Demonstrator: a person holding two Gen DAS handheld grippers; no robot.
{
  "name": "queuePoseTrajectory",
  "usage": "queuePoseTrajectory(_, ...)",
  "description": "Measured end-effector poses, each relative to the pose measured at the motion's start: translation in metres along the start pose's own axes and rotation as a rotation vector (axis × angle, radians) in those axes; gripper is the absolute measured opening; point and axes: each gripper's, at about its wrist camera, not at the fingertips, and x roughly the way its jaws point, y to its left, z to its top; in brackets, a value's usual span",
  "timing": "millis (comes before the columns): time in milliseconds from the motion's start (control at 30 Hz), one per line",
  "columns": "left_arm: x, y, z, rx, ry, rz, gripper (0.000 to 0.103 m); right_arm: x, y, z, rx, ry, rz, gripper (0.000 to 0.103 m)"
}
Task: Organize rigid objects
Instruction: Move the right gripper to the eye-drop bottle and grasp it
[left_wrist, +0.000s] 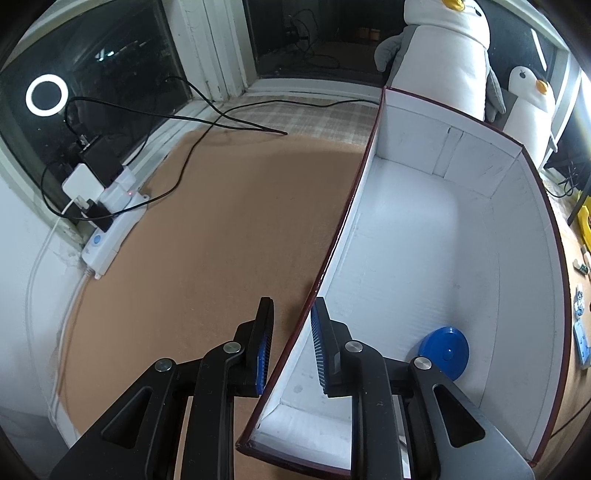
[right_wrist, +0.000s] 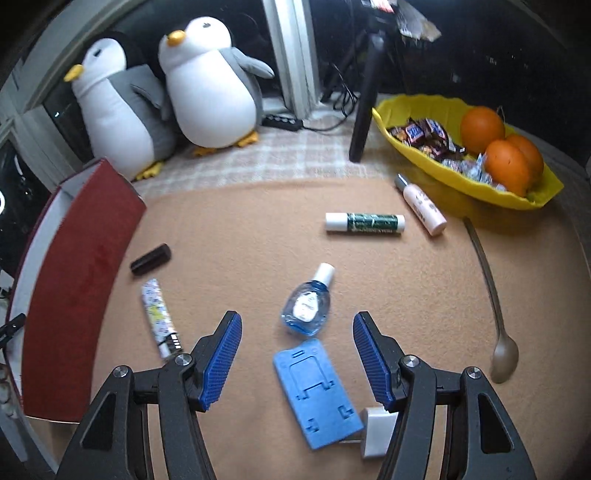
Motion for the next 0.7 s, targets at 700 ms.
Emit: queuePoseTrajectory(700, 0.002, -0.003, 0.000, -0.007, 0.010, 0.036, 0.023, 0.043, 0.001, 0.009, -0.092, 0.115, -0.041, 0.032)
